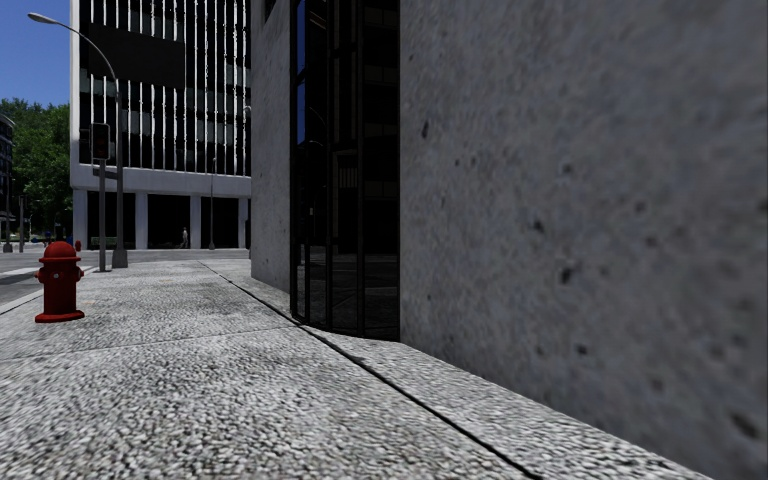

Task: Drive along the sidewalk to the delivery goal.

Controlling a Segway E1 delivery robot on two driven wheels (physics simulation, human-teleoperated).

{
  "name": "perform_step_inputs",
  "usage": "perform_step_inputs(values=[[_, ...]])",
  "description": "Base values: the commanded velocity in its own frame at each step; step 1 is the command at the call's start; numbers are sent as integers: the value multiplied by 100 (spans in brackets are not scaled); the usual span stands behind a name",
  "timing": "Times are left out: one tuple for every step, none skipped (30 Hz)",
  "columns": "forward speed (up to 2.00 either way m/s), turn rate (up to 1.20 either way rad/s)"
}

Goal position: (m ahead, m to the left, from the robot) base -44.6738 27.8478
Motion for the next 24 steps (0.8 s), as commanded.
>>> perform_step_inputs(values=[[0, 0], [0, 0], [0, 0], [0, 0], [0, 0], [0, 0], [0, 0], [0, 0], [0, 0], [0, 0], [0, 0], [0, 0], [0, 0], [0, 0], [0, 0], [0, 0], [0, 0], [0, 0], [0, 0], [0, 0], [0, 0], [0, 0], [0, 0], [0, 0]])
